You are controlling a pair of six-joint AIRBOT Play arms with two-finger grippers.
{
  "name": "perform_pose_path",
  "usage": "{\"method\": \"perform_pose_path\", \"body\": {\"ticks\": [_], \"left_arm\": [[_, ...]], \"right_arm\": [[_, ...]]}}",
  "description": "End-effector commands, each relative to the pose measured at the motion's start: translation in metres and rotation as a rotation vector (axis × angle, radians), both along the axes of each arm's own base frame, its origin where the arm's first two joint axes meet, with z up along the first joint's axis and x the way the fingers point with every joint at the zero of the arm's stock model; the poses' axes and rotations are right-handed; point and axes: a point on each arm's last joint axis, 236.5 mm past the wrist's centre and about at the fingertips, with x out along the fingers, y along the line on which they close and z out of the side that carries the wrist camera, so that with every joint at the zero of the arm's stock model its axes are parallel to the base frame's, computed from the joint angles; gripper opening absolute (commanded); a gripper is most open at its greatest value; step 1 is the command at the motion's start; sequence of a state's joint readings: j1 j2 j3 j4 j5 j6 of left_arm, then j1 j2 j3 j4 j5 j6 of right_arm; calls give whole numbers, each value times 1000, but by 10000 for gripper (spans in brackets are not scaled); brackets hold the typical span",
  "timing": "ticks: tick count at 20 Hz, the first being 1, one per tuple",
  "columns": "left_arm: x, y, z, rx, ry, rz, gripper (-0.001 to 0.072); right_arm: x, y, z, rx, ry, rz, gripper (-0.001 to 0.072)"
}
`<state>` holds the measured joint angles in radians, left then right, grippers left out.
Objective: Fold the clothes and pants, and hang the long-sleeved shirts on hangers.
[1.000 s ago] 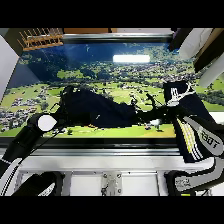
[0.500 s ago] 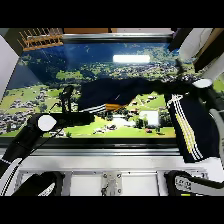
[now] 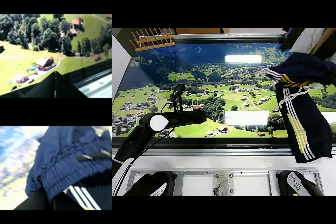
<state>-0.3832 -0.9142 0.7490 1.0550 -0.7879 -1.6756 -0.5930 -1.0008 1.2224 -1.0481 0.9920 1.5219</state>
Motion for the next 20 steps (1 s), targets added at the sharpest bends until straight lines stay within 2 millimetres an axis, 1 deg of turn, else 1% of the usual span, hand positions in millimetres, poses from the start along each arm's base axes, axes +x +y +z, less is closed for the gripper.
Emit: {"method": "perform_pose_path", "body": {"ticks": [1,2,5,7,9,12,15,18,20], "left_arm": [[1,0,1,-1,-5,3,6],[1,0,1,-1,-5,3,6],[1,0,1,-1,-6,3,5],[1,0,1,1,-7,1,6],[1,0,0,1,-7,0,5],[-1,1,-4,7,-3,-5,5],[-9,4,-20,21,35,-5,6],[-16,7,-32,30,64,-4,5],[-15,7,-31,28,58,-2,6]], "right_arm": [[-69,-31,-34,-43,247,-128,9],[-85,-34,-44,-53,314,-156,9],[-122,-28,-72,-32,485,-166,9],[-148,-33,-92,-32,597,-212,10],[-166,-34,-110,-26,683,-233,9],[-182,-29,-135,-3,767,-225,10],[-196,-28,-154,10,825,-251,10],[-201,-24,-164,21,851,-244,12],[-203,-23,-166,26,859,-241,24]]}}
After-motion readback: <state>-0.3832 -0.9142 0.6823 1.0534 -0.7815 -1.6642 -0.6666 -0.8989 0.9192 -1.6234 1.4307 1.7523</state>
